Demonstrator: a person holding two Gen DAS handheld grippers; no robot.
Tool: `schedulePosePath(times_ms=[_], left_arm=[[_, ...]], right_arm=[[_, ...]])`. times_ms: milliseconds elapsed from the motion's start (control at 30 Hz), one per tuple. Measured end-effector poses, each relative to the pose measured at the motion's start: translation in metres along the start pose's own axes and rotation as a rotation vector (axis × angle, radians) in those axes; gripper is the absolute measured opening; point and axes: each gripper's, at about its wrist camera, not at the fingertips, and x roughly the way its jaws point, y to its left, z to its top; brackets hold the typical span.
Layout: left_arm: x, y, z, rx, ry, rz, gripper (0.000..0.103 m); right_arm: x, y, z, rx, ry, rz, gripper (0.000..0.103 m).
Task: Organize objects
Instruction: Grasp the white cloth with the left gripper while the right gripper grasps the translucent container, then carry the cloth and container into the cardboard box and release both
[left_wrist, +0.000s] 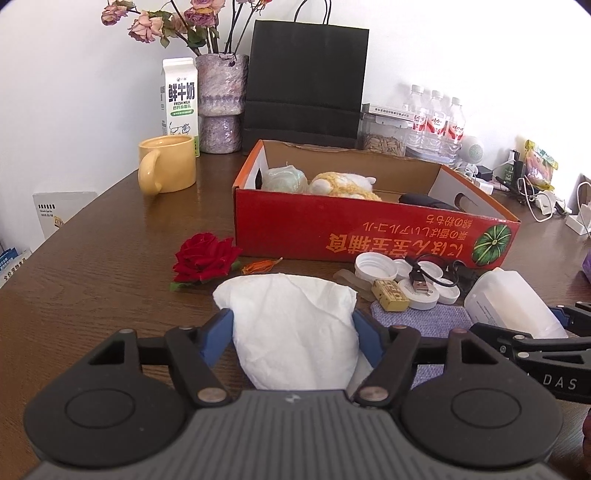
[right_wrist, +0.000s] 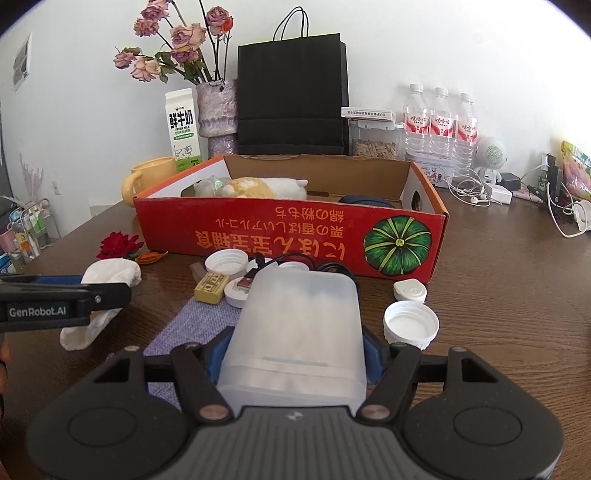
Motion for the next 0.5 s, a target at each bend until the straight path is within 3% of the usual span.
schedulePosePath(times_ms=[500], left_arm=[[-0.005,-0.026,0.042,0.054,-0.118,-0.068,0.072]], right_arm=[[-0.007,-0.002,0.039,-0.025,-0.111,-0.013,0.067]])
